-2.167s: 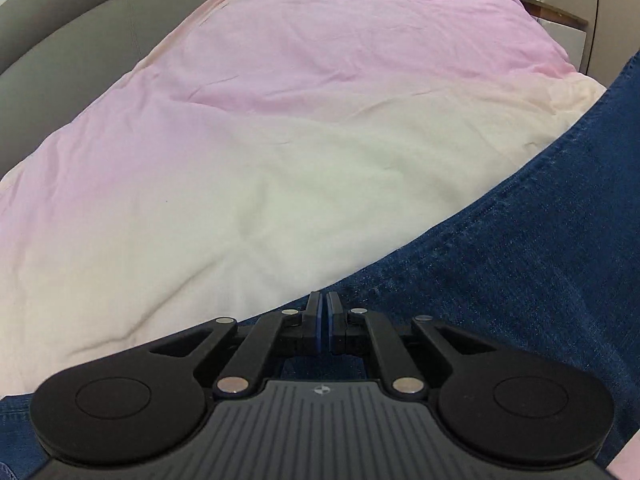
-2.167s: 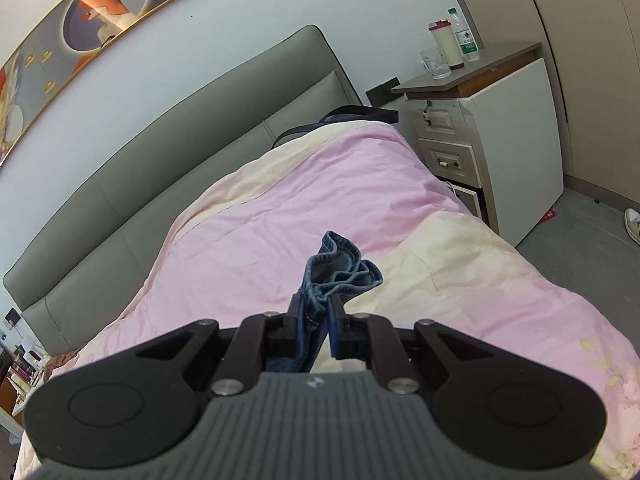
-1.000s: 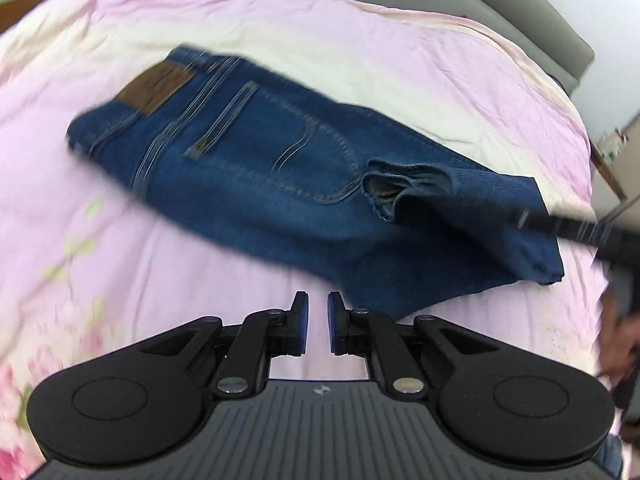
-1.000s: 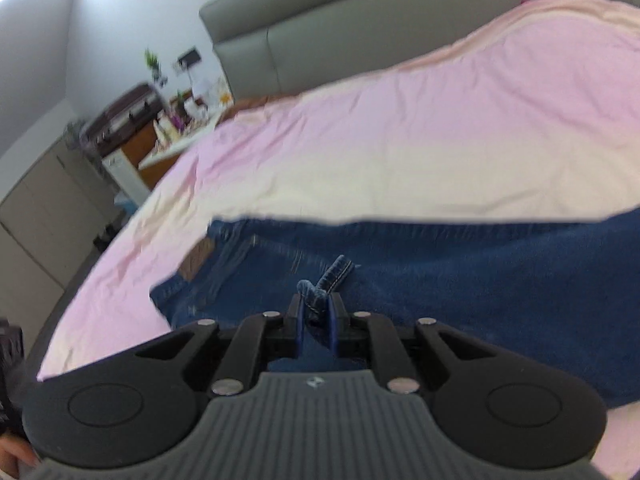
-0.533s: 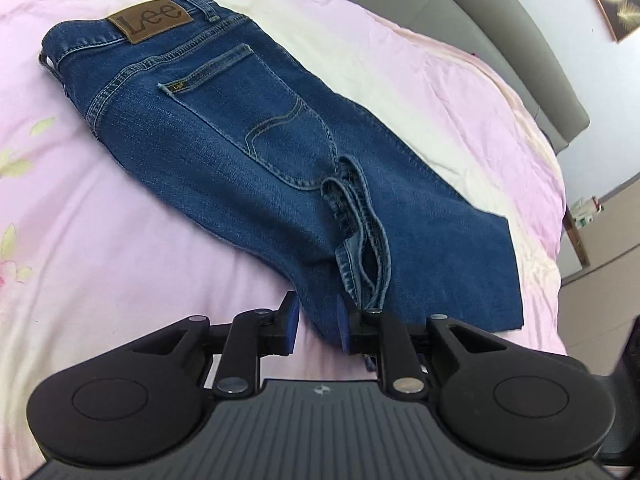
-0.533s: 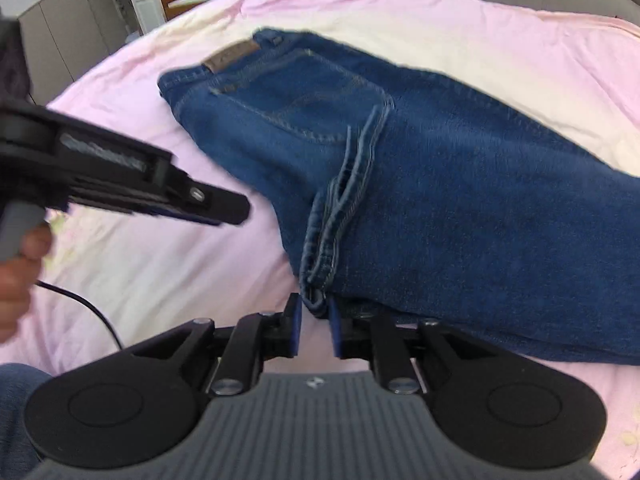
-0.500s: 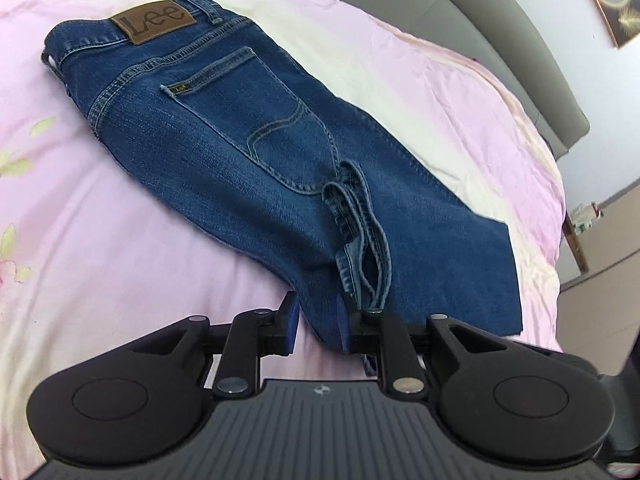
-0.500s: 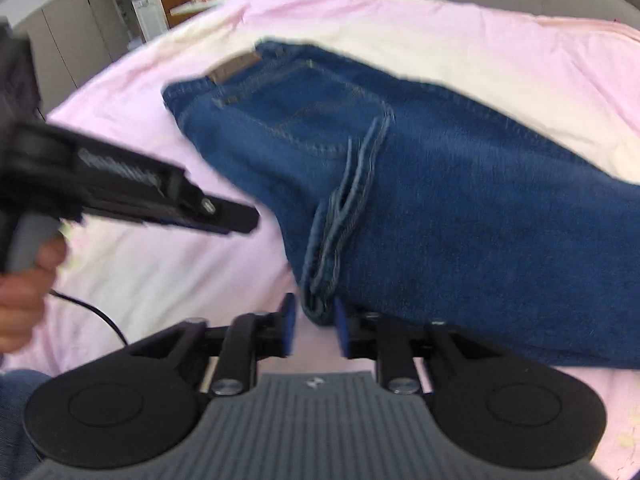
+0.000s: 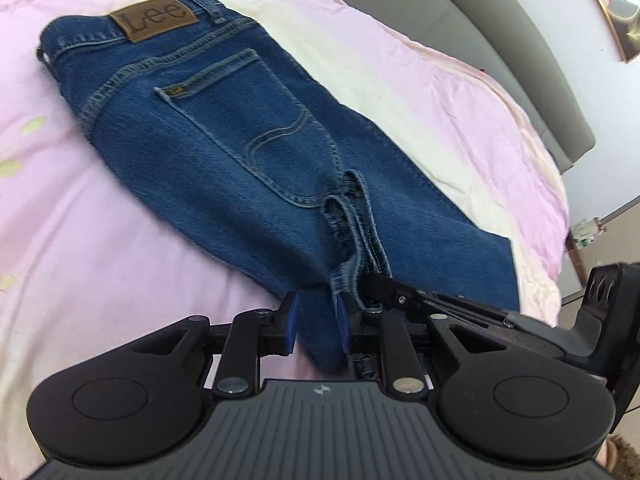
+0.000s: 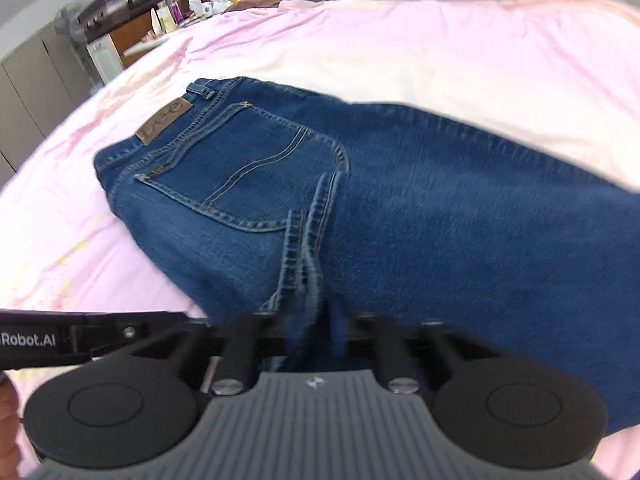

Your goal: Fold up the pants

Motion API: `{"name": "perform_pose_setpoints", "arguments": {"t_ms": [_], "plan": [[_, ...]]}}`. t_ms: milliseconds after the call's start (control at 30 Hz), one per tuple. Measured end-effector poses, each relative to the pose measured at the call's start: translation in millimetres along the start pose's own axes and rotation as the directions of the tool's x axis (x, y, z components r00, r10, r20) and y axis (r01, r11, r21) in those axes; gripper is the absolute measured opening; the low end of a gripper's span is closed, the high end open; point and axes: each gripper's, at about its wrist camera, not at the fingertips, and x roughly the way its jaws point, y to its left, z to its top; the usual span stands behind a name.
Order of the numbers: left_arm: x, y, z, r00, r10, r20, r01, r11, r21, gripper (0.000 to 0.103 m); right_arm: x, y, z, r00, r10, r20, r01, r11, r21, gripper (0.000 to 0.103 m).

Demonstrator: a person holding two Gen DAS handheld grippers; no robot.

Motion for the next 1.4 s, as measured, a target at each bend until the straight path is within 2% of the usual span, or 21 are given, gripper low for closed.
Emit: {"name": "perform_pose_setpoints", "arguments": {"t_ms": [167, 233, 300, 400, 500, 667, 733, 767, 867, 967, 1000, 1033, 1067, 1167, 1200, 1233, 1300, 1333, 1367, 1400], "plan": [[12.9, 6.2, 2.0, 0.996, -0.091, -0.013, 0.090, 0.991, -0.098, 0.037, -22.3, -14.8, 0.6, 0.993, 0.116, 0.036, -0.119, 0.990, 0.074, 0.000], [16.8, 7.4, 2.4, 0.994, -0.111, -0.006, 0.110, 0.987, -0.118, 0.047, -29.3, -13.3, -1.6, 0.991, 0.129, 0.031, -0.131, 0.989, 0.067, 0.000], [18.5, 7.3, 2.7, 0.994, -0.111, 0.001, 0.110, 0.986, -0.128, 0.056, -25.7, -8.8, -6.0, 0.992, 0.123, 0.013, -0.123, 0.991, 0.043, 0.000], [21.1, 7.2, 3.5, 0.996, -0.086, -0.001, 0.085, 0.987, -0.134, 0.068, -10.6, -8.4, -12.3, 0.991, 0.134, -0.010, -0.133, 0.988, 0.076, 0.000], [27.6, 5.7, 4.8, 0.998, -0.066, -0.020, 0.063, 0.990, -0.123, 0.071, 3.8, -3.5, -18.7, 0.992, 0.122, -0.015, -0.121, 0.990, 0.072, 0.002], [42.8, -8.1, 3.0, 0.998, -0.034, -0.060, 0.030, 0.998, -0.057, 0.072, 2.7, -7.5, -23.2, 0.987, 0.161, 0.001, -0.160, 0.984, 0.072, 0.016], [47.7, -14.2, 0.7, 0.998, -0.019, -0.061, 0.017, 0.999, -0.032, 0.074, -7.5, -8.6, -22.3, 0.987, 0.158, -0.011, -0.158, 0.986, 0.054, 0.035], [50.7, -16.6, -0.6, 0.998, -0.005, -0.059, 0.004, 1.000, -0.021, 0.074, -13.4, -8.8, -23.1, 0.990, 0.141, -0.013, -0.141, 0.989, 0.035, 0.037], [59.6, -24.0, -7.1, 0.998, 0.046, -0.044, -0.046, 0.999, 0.011, 0.073, -33.0, -15.3, -29.8, 0.998, 0.064, -0.004, -0.064, 0.998, -0.022, 0.039], [64.7, -37.2, -11.9, 0.997, 0.078, -0.025, -0.076, 0.994, 0.073, 0.068, -46.8, -35.5, -41.1, 1.000, 0.014, -0.005, -0.014, 0.999, 0.033, 0.040], [64.4, -41.4, -13.4, 0.995, 0.097, -0.016, -0.095, 0.991, 0.094, 0.059, -49.4, -43.1, -45.2, 1.000, 0.010, -0.012, -0.009, 0.998, 0.063, 0.040], [63.4, -46.2, -15.4, 0.992, 0.129, -0.001, -0.128, 0.985, 0.114, 0.046, -51.6, -50.0, -49.1, 1.000, 0.007, -0.021, -0.006, 0.996, 0.090, 0.040], [62.0, -49.8, -17.0, 0.988, 0.156, 0.010, -0.156, 0.979, 0.132, 0.040, -53.5, -55.7, -53.4, 1.000, 0.005, -0.026, -0.002, 0.994, 0.111, 0.040], [50.4, -55.9, -19.3, 0.987, 0.154, 0.046, -0.159, 0.975, 0.153, 0.023, -61.8, -69.8, -65.3, 1.000, -0.011, -0.022, 0.014, 0.989, 0.149, 0.040], [45.8, -58.0, -19.7, 0.991, 0.123, 0.050, -0.130, 0.979, 0.157, 0.013, -64.6, -73.1, -68.4, 1.000, -0.014, -0.019, 0.016, 0.987, 0.157, 0.040], [42.6, -59.7, -20.6, 0.994, 0.095, 0.058, -0.103, 0.982, 0.159, 0.012, -67.1, -76.4, -71.1, 1.000, -0.015, -0.015, 0.017, 0.986, 0.167, 0.040], [46.8, -62.3, -20.1, 0.989, 0.138, 0.058, -0.146, 0.973, 0.179, 0.015, -70.8, -82.2, -76.3, 1.000, -0.020, -0.011, 0.022, 0.981, 0.191, 0.040], [54.2, -63.0, -18.6, 0.987, 0.154, 0.042, -0.160, 0.972, 0.171, 0.018, -71.8, -85.1, -78.6, 1.000, -0.021, -0.011, 0.022, 0.980, 0.199, 0.040], [59.3, -60.0, -16.3, 0.990, 0.141, 0.024, -0.143, 0.977, 0.155, 0.020, -73.2, -86.9, -80.4, 1.000, -0.020, -0.011, 0.022, 0.979, 0.205, 0.040], [64.4, -56.0, -14.1, 0.992, 0.129, 0.012, -0.129, 0.982, 0.140, 0.027, -75.9, -89.2, -82.9, 1.000, -0.018, -0.011, 0.020, 0.978, 0.207, 0.040]]}}
